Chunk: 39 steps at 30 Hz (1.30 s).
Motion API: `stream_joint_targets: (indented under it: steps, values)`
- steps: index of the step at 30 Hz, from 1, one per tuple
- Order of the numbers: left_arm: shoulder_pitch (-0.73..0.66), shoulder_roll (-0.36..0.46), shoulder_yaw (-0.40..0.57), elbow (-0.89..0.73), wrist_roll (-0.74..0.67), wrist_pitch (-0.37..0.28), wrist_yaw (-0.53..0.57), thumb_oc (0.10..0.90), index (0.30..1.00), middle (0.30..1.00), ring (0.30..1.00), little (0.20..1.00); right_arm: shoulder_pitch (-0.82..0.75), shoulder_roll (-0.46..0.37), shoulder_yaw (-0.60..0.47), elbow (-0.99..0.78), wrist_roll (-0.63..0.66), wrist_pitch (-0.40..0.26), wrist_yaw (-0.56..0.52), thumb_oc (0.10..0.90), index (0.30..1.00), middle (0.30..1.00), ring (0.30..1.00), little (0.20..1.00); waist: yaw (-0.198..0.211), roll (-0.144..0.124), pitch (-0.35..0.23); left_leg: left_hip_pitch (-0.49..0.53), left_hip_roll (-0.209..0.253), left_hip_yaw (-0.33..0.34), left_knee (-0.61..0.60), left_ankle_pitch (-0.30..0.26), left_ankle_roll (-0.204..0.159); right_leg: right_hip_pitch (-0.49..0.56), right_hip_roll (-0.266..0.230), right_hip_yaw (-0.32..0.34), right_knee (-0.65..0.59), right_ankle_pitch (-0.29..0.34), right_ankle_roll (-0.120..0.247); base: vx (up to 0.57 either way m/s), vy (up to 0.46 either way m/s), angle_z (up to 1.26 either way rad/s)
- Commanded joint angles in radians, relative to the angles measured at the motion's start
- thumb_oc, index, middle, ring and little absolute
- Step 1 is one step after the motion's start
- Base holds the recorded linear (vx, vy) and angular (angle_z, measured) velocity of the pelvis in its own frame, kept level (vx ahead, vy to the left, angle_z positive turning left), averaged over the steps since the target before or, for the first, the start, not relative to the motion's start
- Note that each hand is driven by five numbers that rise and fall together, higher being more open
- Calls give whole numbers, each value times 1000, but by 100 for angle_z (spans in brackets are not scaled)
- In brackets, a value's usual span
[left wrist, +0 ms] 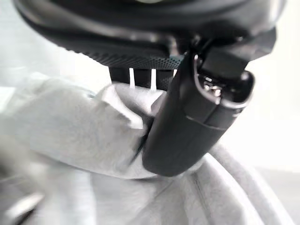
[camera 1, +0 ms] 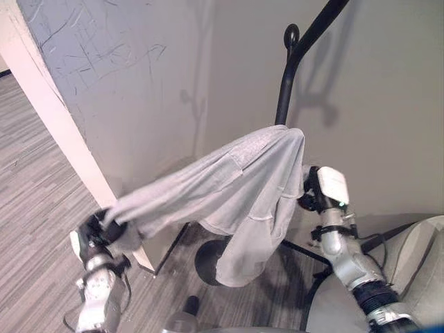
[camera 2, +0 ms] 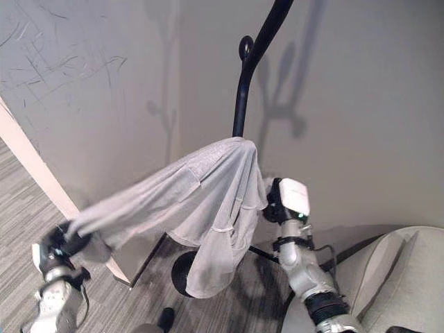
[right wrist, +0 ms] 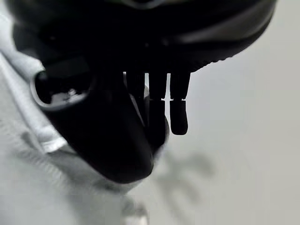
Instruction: Hang the clothes on the sofa on the clothes rack.
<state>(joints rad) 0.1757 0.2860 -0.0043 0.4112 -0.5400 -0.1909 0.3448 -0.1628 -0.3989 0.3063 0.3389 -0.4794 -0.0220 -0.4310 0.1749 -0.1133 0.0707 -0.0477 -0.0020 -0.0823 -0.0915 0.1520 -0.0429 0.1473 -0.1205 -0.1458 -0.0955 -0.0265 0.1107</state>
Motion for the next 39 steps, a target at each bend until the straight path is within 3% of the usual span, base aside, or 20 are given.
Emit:
stream_joint_targets:
  steps: [1,8,10,14,23,27,28,34,38,39]
  values:
    - [-101,-42,-93,36,-51,-47,-112,800,900,900,900,900,-28,-30,61,-62,101,-83,17,400,300,300,300,300,-31,32,-53,57,-10,-56,4,-121,38,-46,59,-62,8,37,-25,-11,12,-3]
    - [-102,-51,-179,28,-121,-45,-157,800,900,900,900,900,-40,14,152,-81,213,-126,71,400,300,300,300,300,-39,38,-52,58,-9,-52,4,-120,38,-48,58,-59,8,39,-24,-7,8,-2]
    - [-106,-49,-180,33,-115,-46,-154,800,900,900,900,900,-39,18,154,-84,275,-143,89,800,900,900,900,900,-39,39,-52,59,-11,-51,4,-121,38,-49,58,-58,8,40,-24,-11,15,-4]
    - [-107,-42,-163,64,-75,-50,-141,800,900,900,900,900,-23,21,129,-81,368,-163,101,800,900,900,900,900,-36,39,-53,62,-12,-49,4,-123,37,-48,56,-58,8,40,-24,-1,7,-3]
    - [-71,-42,-57,217,1,-48,-125,800,900,900,900,900,70,-8,2,-92,415,-170,97,800,900,900,900,900,-37,42,-58,66,-14,-48,4,-127,37,-48,52,-55,8,39,-22,1,2,-1]
    - [-64,-57,-2,302,-28,-45,-125,800,900,900,900,900,129,2,-67,-86,547,-198,119,800,900,900,900,900,-42,42,-60,67,-15,-46,4,-128,36,-49,51,-52,8,39,-21,0,0,0]
    - [-61,-59,28,350,-33,-43,-129,800,900,900,900,900,152,14,-102,-68,635,-216,135,800,900,900,900,900,-44,40,-59,66,-14,-45,4,-127,35,-50,51,-52,8,40,-21,0,0,0]
    - [-63,-56,155,515,-107,-47,-202,800,900,900,900,900,230,7,-203,-79,720,-250,188,800,900,900,900,900,-54,37,-57,64,-14,-40,4,-129,32,-55,51,-50,8,41,-18,-3,-4,-2]
    - [-68,-55,219,633,-165,-34,-255,800,900,900,900,900,278,38,-264,-93,868,-291,251,800,900,900,900,900,-62,37,-55,65,-13,-35,4,-131,30,-56,52,-48,8,42,-17,-3,0,-1]
    - [-66,-58,257,718,-189,-24,-277,800,900,900,900,900,305,70,-295,-92,1007,-318,323,800,900,900,900,900,-71,36,-53,66,-12,-31,4,-132,30,-56,53,-45,8,42,-17,-9,-1,-8]
